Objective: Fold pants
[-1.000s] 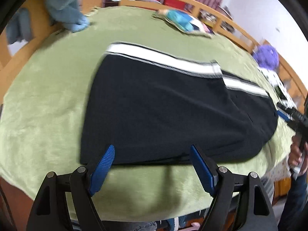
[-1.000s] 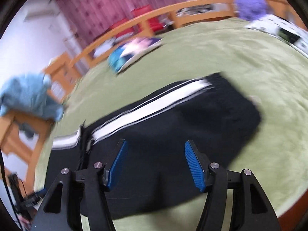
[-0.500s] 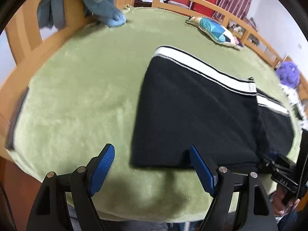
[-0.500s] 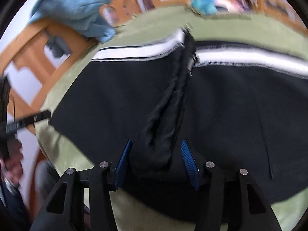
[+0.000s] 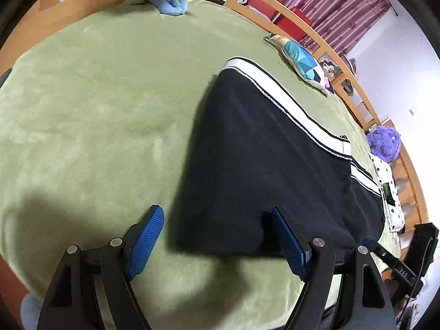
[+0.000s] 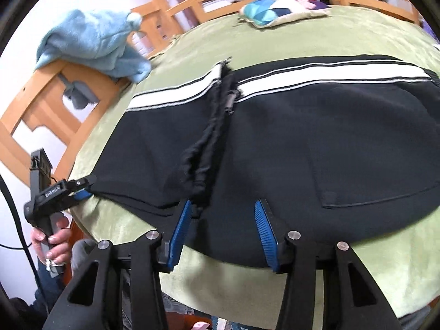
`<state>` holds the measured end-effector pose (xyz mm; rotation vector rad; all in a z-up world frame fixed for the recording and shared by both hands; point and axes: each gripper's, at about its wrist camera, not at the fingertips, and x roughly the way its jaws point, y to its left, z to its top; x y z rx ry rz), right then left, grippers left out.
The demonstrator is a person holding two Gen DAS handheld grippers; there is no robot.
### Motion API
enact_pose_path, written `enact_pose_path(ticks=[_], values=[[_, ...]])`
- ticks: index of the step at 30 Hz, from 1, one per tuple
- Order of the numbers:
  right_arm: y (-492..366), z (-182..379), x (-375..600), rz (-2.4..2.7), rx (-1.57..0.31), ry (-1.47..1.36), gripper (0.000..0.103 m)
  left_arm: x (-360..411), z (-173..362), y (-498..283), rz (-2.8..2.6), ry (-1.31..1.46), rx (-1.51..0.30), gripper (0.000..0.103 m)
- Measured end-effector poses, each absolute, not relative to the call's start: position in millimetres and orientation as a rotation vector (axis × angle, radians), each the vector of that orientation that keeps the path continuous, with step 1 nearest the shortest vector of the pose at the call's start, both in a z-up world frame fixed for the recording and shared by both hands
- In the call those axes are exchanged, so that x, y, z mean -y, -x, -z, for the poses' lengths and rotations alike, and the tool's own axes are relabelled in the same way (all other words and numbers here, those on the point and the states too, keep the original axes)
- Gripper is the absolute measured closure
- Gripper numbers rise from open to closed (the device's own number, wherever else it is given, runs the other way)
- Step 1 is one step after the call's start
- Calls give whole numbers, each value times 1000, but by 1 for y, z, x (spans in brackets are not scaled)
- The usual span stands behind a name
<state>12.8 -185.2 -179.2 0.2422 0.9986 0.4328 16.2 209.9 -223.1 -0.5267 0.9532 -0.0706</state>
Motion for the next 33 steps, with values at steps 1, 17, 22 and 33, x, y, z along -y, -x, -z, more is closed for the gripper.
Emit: enact_pose_path(ticks=[1, 17, 22, 33], values=[[-13, 176, 188, -397, -988, -217, 49, -207, 223, -17, 76, 514, -957, 24], [-34, 182, 237, -54, -974, -146, 19, -200, 226, -20, 88, 503, -922, 23], [-40, 202, 244, -126, -998, -232, 18, -202, 226, -17, 92, 511, -905, 23], [-37, 206, 239, -134, -974, -253, 13, -207, 229, -24, 145, 594, -944, 21]])
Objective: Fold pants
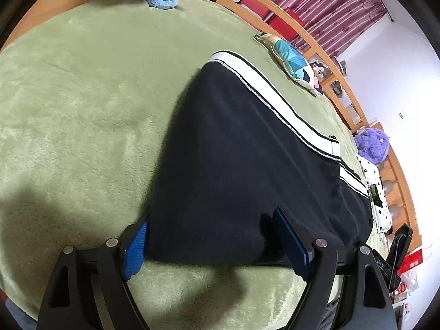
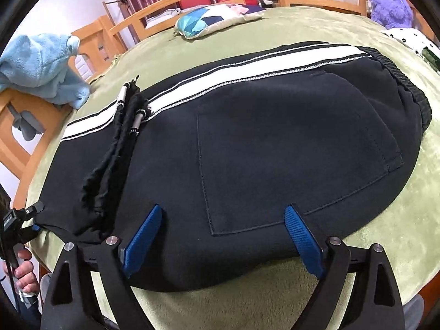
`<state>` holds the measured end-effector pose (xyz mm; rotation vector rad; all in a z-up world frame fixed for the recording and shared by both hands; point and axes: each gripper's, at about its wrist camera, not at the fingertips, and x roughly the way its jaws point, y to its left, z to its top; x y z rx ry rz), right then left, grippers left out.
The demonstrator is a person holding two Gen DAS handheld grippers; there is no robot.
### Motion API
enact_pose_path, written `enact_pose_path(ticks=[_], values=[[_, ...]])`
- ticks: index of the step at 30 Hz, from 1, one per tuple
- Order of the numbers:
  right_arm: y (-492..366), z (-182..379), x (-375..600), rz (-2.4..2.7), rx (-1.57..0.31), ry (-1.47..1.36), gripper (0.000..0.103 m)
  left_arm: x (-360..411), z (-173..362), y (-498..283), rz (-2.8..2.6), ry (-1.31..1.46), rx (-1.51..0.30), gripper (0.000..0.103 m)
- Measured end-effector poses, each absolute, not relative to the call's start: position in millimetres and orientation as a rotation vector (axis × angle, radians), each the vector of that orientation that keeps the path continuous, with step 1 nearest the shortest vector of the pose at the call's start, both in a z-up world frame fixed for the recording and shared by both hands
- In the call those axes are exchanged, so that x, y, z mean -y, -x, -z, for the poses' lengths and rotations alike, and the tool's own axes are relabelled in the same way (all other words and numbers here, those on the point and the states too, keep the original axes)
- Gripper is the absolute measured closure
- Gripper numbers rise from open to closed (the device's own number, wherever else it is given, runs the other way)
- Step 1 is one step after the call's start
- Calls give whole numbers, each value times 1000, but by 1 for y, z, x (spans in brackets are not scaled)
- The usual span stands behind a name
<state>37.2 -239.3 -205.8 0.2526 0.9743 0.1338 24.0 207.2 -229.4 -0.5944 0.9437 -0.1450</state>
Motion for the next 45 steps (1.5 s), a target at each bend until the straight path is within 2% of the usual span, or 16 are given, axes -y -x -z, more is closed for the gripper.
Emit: enact_pose_path(ticks=[8, 9, 10, 12, 13, 15, 17, 20, 28, 32, 39, 45], values=[[-32, 206, 238, -113, -946, -272, 12, -205, 230, -25, 128, 616, -935, 21], [-32, 206, 238, -115, -948, -272, 12, -205, 229, -25, 122, 615, -936, 23], [-31, 206, 239, -116, -951, -275, 12, -204, 229, -25, 109, 609, -937, 26], [-31, 206, 240, -110, -948, -294, 12, -204, 227, -23, 58, 594, -945, 45], [-31, 206, 240, -105, -949, -307, 13, -206, 227, -23, 51, 609, -945, 49], [-32, 204, 240, -104, -960, -308, 15, -213, 227, -21, 49, 646, -949, 66], [-32, 202, 238, -116, -971, -286, 19, -218, 223, -18, 58, 673, -937, 76], [-32, 198, 239, -140, -977, -294, 22, -210, 203, -17, 54, 604, -920, 82], [-28, 179, 281, -146, -944, -387, 22, -151, 121, -31, -110, 236, -911, 86], [-22, 165, 321, -118, -884, -393, 22, -100, 74, -32, -172, 28, -837, 86], [-12, 154, 402, -55, -826, -412, 22, 49, -14, -29, -48, -281, -653, 86], [13, 161, 465, 11, -822, -484, 22, 199, -39, -38, 260, -353, -590, 87]])
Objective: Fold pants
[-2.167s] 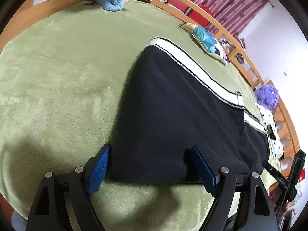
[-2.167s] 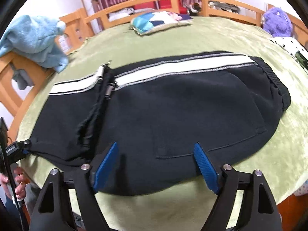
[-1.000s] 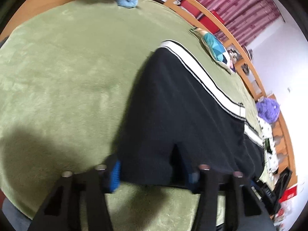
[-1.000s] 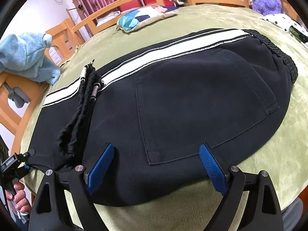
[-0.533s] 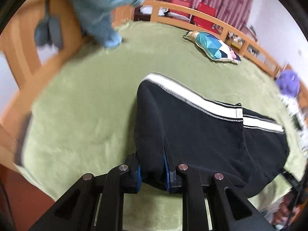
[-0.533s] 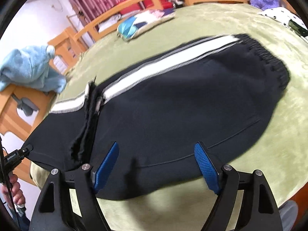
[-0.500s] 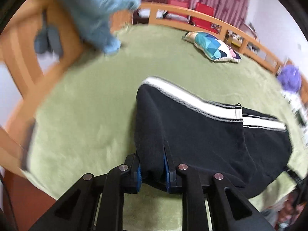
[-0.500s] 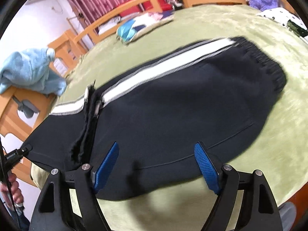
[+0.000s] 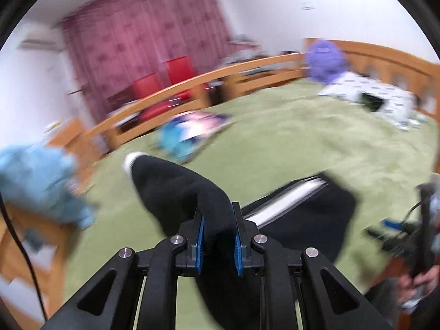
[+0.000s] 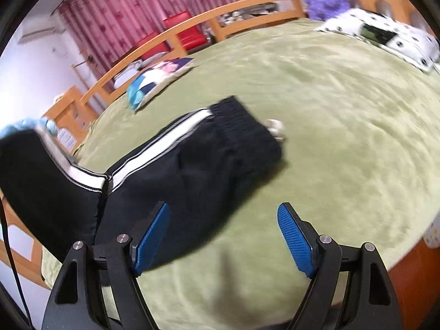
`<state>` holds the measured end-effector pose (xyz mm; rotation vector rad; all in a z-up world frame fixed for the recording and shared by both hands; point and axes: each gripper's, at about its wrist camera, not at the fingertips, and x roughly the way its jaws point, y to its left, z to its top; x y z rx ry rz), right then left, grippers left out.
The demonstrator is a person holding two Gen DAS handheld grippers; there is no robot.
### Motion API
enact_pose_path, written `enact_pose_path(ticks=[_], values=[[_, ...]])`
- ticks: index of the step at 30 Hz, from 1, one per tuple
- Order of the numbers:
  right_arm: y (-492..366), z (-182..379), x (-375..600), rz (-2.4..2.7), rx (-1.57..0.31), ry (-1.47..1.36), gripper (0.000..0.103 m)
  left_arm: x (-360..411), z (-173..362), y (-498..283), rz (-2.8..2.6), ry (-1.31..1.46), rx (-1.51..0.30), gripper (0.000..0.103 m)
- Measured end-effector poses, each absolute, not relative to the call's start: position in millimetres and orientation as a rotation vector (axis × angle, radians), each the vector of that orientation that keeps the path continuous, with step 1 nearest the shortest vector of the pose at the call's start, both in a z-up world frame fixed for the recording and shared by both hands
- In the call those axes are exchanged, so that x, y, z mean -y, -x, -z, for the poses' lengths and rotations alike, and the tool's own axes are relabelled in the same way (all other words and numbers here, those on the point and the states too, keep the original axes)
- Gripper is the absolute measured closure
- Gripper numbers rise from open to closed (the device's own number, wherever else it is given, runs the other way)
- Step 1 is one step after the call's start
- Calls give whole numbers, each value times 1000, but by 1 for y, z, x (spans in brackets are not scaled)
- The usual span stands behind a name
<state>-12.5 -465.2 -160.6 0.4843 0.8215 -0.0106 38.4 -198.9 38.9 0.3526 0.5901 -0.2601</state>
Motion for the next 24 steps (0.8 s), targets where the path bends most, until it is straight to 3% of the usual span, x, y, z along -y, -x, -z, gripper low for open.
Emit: enact_pose_path(ticks=[6, 19, 20, 24], values=[[29, 167, 490, 40, -832, -517, 22, 267, -5, -77, 548, -178, -690, 80], [-16, 178, 457, -129, -818, -542, 23, 156, 62, -83, 319, -125, -830, 77], [-24, 182, 454, -132, -839, -540, 27, 143, 68, -80, 307, -124, -846, 77], [-36, 182, 448, -202, -851, -599, 70, 111, 85, -76, 274, -95, -882, 75]])
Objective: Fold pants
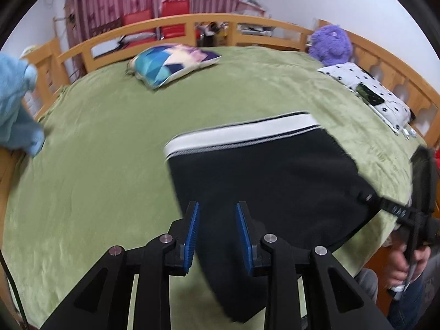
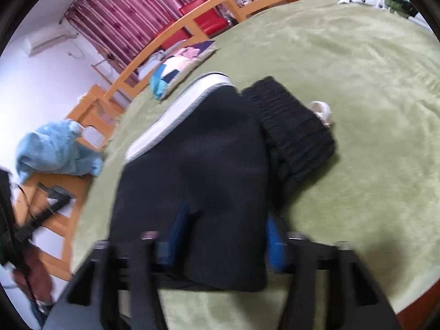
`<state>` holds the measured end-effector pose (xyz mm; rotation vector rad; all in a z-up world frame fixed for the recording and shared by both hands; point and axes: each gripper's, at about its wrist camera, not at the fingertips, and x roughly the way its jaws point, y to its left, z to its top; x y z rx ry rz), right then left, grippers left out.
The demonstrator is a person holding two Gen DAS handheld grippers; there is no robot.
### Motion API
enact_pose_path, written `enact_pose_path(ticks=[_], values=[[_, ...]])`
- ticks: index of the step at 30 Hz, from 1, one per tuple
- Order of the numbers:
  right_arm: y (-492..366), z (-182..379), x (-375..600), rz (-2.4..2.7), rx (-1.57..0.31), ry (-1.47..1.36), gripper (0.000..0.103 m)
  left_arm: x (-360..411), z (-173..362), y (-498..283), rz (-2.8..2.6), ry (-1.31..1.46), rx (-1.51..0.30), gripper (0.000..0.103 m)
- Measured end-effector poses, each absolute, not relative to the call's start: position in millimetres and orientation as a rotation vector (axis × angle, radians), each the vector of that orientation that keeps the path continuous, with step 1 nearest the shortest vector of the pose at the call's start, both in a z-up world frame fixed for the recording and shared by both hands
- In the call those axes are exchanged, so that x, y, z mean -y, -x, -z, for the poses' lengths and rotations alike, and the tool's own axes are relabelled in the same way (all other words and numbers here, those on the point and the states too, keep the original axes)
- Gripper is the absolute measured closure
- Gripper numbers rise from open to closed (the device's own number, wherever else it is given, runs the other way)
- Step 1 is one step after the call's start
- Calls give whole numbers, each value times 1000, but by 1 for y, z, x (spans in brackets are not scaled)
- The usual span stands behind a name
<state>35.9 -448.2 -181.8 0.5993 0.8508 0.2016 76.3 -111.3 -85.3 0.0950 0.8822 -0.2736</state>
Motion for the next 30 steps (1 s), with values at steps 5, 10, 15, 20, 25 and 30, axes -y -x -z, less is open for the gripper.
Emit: enact_pose_path(ticks=[5, 10, 15, 20, 25, 30], values=[[-48, 133, 434, -236, -746, -435, 89, 99, 103, -79, 318, -1, -947, 74], [-56, 138, 477, -120, -711, -493, 89, 99, 109, -72, 358, 22, -934, 74], [-56, 189, 480, -9, -860, -422, 64, 114, 128, -72, 422, 35, -975, 73], [-25, 141, 468, 45, -704, -305, 57, 130, 142, -67, 463, 24, -989, 72], [-42, 184, 452, 68, -849, -215, 58, 147, 186, -52, 459, -33, -1035, 64], [-38, 193, 469, 42, -896, -314, 56, 127, 169, -56, 530, 45, -1057, 63]])
